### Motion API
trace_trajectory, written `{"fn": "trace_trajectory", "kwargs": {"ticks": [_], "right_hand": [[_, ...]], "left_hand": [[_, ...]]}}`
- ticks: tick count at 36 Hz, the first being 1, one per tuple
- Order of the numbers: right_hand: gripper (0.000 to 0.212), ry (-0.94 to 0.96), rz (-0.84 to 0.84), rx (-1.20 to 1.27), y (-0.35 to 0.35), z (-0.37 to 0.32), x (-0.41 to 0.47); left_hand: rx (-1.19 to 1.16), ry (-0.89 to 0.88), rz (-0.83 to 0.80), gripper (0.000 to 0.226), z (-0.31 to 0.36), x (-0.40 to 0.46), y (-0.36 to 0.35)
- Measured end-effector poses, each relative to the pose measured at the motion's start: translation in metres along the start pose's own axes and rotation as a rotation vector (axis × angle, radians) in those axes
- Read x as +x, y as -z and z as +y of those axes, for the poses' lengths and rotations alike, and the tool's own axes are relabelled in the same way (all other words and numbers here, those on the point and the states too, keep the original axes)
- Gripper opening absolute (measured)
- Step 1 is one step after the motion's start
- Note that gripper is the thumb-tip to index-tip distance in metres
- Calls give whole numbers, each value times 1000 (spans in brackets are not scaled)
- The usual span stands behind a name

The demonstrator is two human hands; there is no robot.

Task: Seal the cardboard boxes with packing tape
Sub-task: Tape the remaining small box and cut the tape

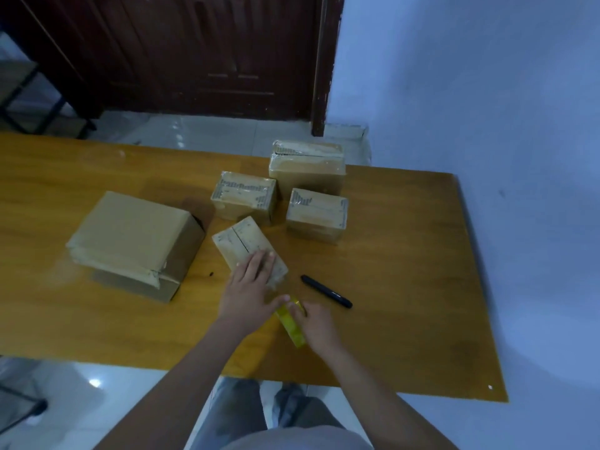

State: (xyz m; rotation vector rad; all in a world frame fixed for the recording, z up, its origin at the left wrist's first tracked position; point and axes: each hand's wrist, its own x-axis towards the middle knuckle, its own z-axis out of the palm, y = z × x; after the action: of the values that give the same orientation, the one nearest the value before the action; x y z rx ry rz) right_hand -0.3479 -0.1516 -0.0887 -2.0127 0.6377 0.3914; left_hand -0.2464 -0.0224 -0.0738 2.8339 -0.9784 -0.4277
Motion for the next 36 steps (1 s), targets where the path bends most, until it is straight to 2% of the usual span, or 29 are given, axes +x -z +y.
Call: {"fn": "trace_trajectory", "kwargs": {"ticks": [5, 7, 8, 11, 14, 17, 20, 23, 26, 28, 32, 36], "right_hand": [[41, -4, -90, 231, 10, -1, -12], [38, -45, -55, 384, 18, 2, -11], [35, -25, 14, 361, 21, 5, -5], [38, 2, 229, -111, 29, 22, 23], [44, -48, 219, -448, 36, 29, 40], [34, 2, 167, -680, 35, 35, 47], [25, 14, 180, -642, 37, 39, 49], [18, -31, 200, -282, 50, 36, 39], [12, 127, 188, -103, 66, 26, 16], [14, 251, 169, -178, 72, 19, -1], [17, 474, 193, -502, 73, 2, -16], [16, 541, 137, -691, 63, -20, -13]], "left_hand": [[-5, -32, 15, 101, -2, -2, -1], [18, -17, -5, 105, 0, -3, 0], [17, -7, -8, 107, 2, -3, 1], [6, 7, -8, 108, 5, -4, 4], [40, 8, -2, 108, 5, -5, 5], [76, 4, -16, 107, 8, -5, 9], [99, 11, -27, 106, 9, -4, 10], [114, 14, -35, 106, 9, -4, 10], [104, 7, -29, 106, 8, -3, 8], [95, 6, -19, 106, 7, -3, 7], [100, 8, -25, 107, 8, -5, 8], [99, 3, -17, 106, 8, -4, 9]]}}
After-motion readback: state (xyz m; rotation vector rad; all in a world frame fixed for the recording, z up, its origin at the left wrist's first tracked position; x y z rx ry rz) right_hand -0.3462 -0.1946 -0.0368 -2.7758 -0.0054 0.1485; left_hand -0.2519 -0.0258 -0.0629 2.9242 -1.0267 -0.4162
